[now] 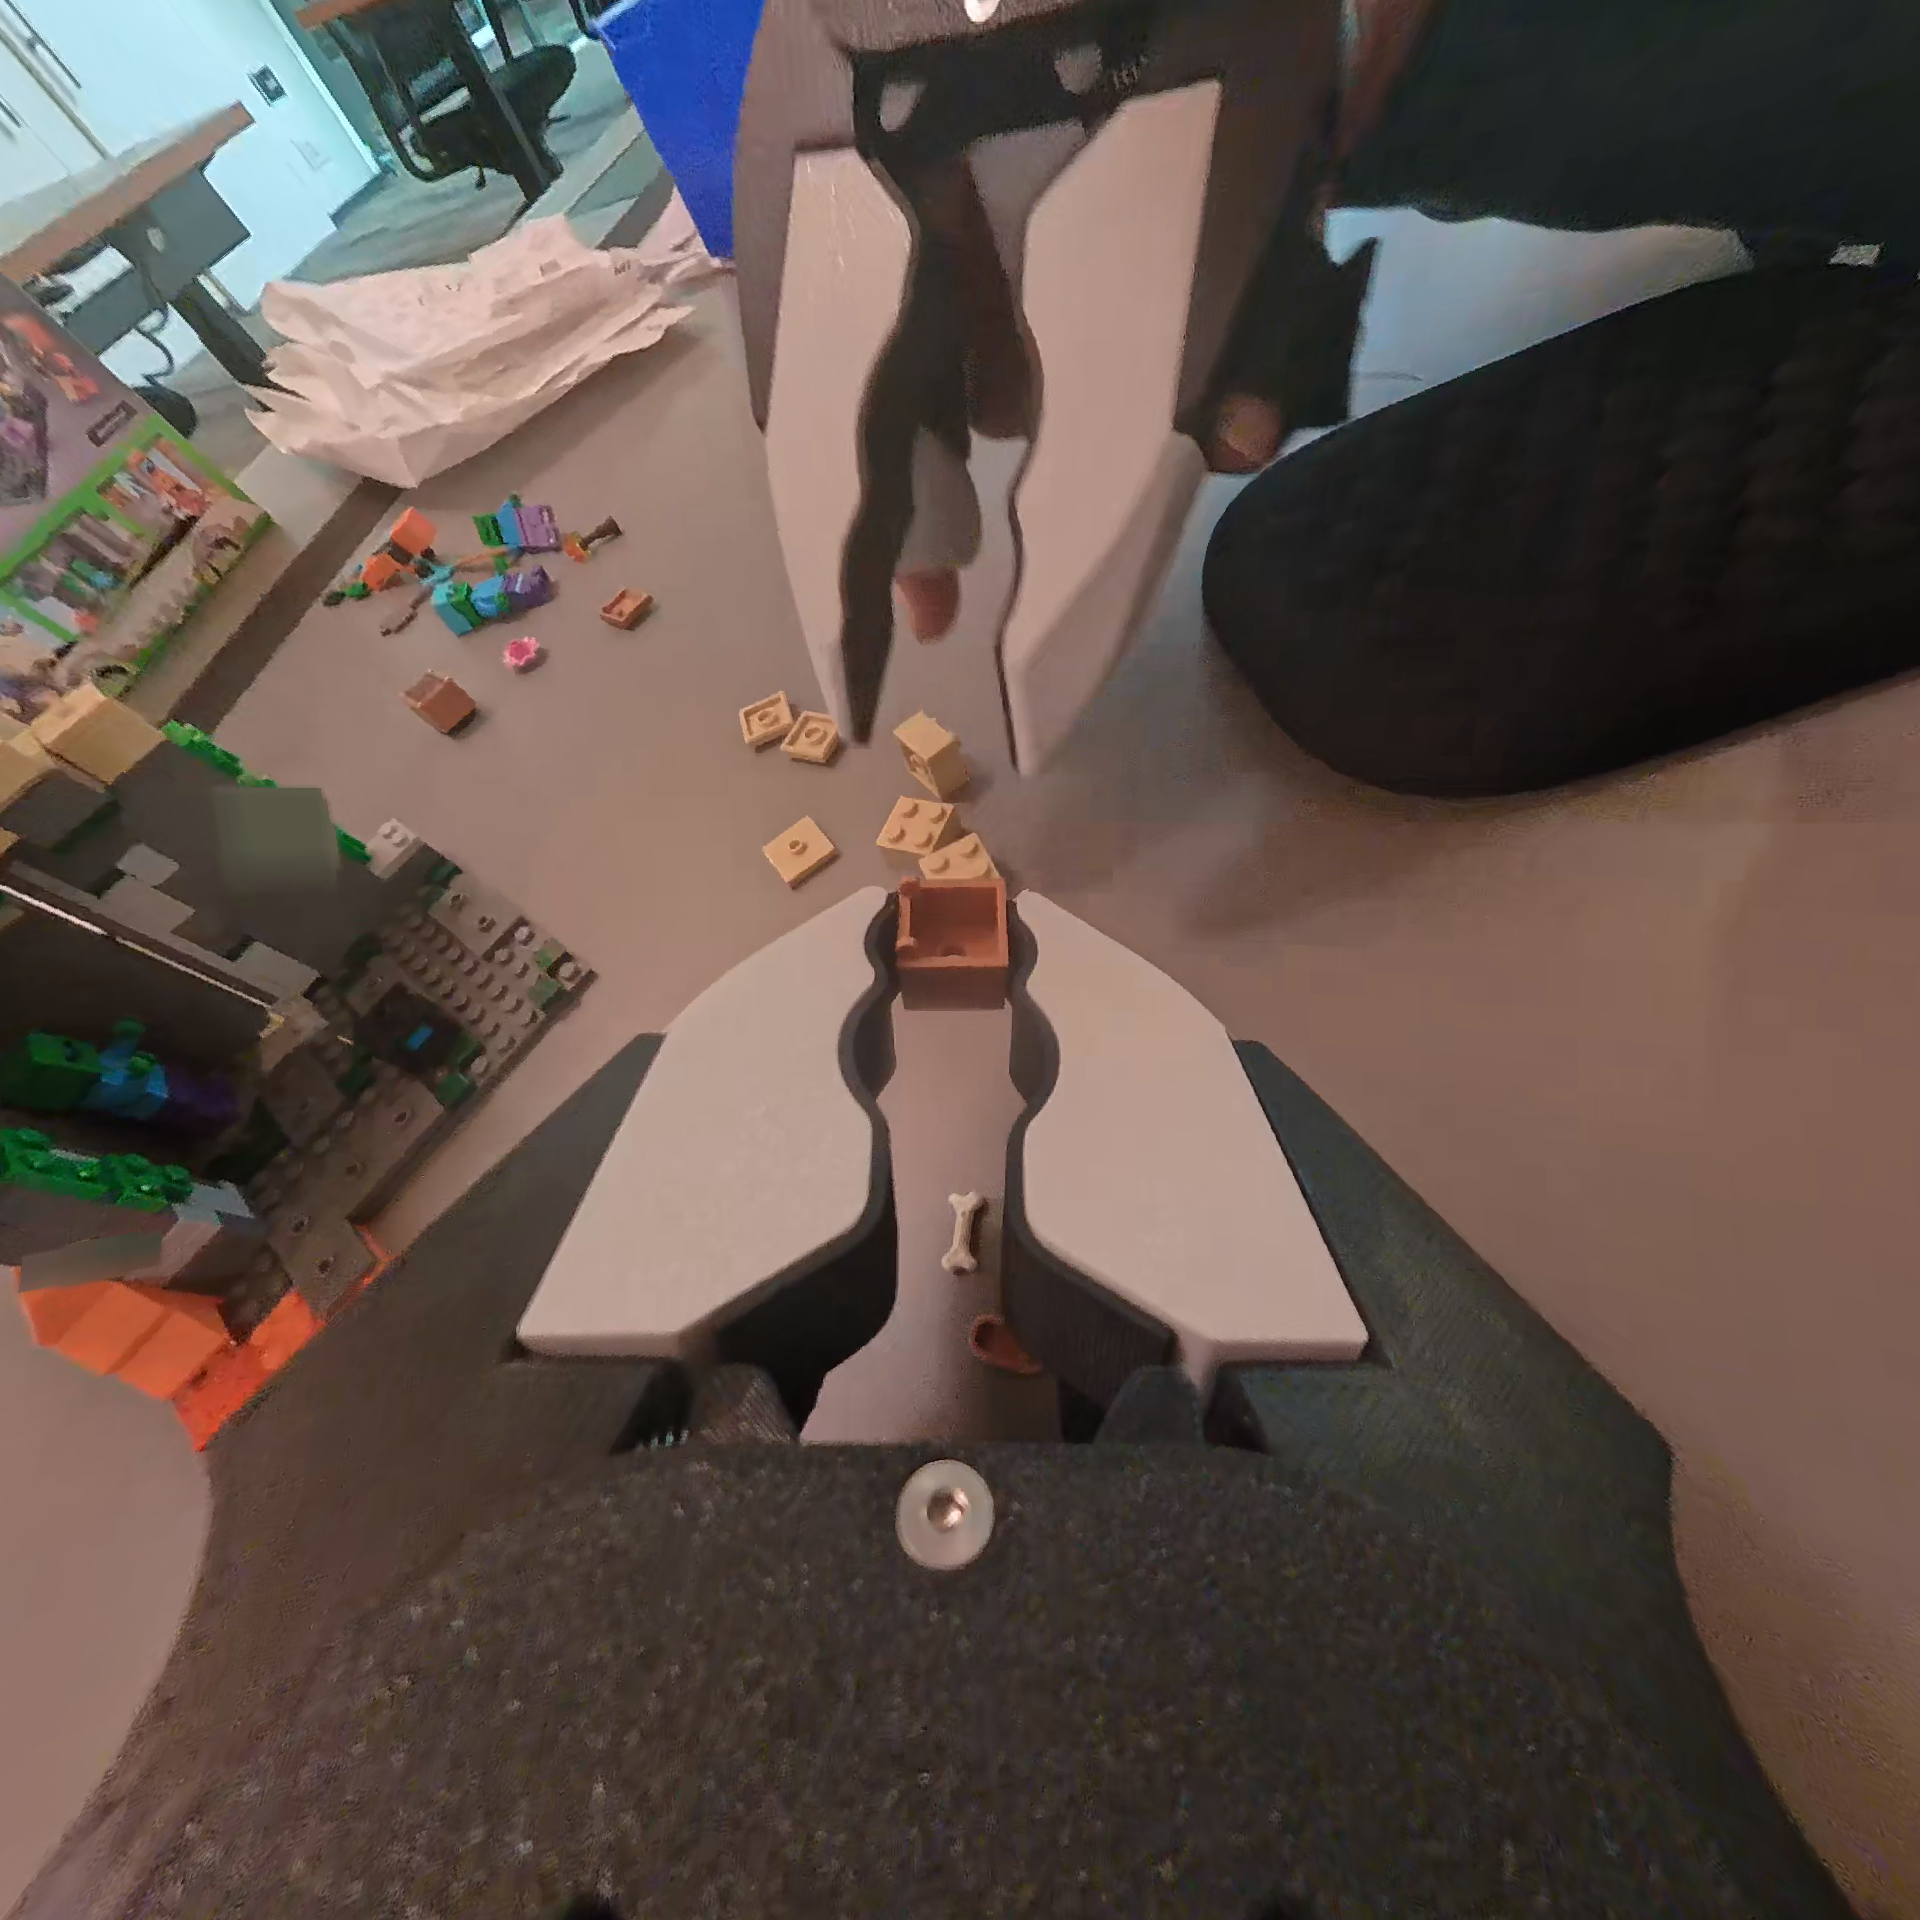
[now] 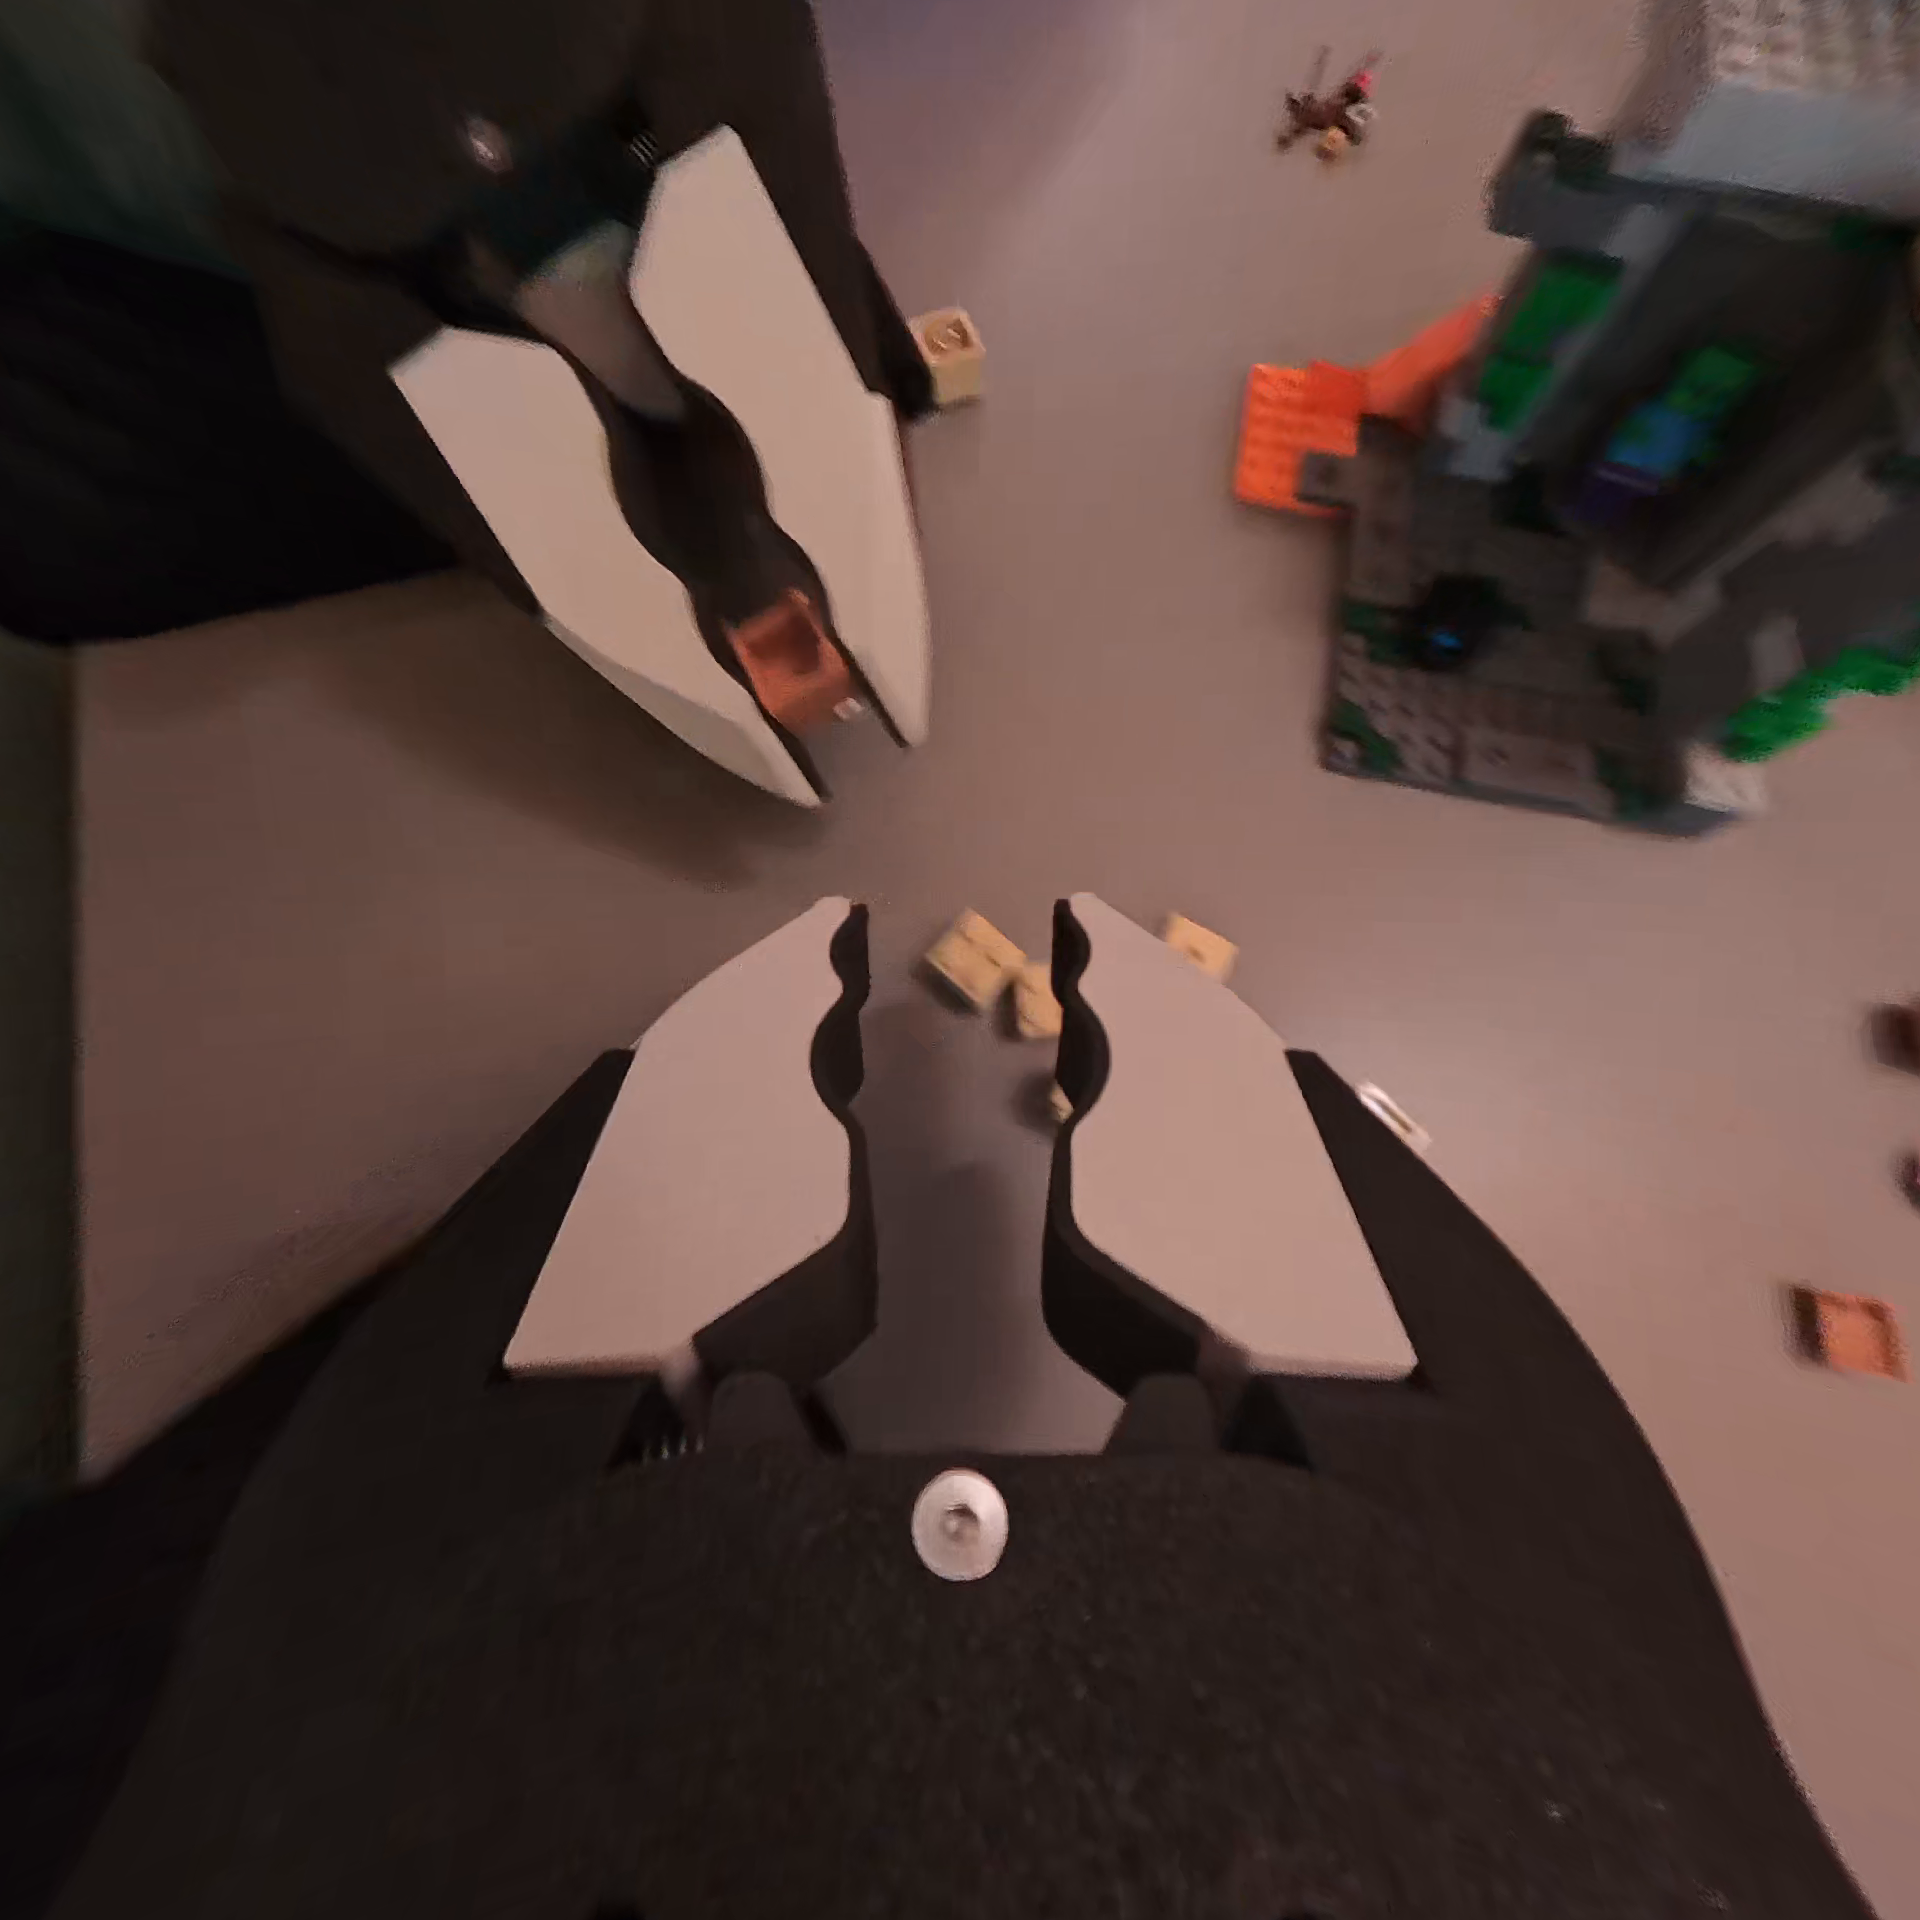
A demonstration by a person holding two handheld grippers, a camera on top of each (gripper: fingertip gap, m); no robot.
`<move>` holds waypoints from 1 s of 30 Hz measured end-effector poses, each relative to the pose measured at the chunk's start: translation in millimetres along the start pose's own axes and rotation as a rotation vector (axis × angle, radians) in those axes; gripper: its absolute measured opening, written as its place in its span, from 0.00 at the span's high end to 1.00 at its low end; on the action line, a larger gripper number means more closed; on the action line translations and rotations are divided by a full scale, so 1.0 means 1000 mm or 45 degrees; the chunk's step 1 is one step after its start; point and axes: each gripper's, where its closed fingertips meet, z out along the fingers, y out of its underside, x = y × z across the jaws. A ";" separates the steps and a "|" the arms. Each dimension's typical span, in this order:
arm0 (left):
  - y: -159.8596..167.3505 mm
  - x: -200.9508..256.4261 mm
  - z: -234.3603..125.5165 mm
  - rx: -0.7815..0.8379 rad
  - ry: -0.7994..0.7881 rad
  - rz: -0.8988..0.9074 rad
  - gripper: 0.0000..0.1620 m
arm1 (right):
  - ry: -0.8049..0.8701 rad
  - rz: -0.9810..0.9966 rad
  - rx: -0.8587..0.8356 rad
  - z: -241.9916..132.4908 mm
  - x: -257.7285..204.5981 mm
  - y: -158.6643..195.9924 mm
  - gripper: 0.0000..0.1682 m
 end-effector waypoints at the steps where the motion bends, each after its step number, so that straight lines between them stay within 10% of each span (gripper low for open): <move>1: -0.001 0.000 0.000 0.003 -0.018 0.027 0.89 | -0.015 0.054 -0.001 0.006 -0.006 -0.004 0.80; 12: -0.006 -0.019 -0.008 -0.053 -0.358 0.395 0.89 | -0.329 0.651 0.228 0.018 -0.026 -0.046 0.82; 19: -0.002 -0.027 -0.012 -0.079 -0.390 0.364 0.87 | -0.290 0.722 0.271 0.008 -0.003 -0.044 0.99; 30: 0.009 -0.037 -0.014 -0.092 -0.338 0.131 0.88 | 0.400 0.835 -0.140 -0.049 0.182 0.083 0.99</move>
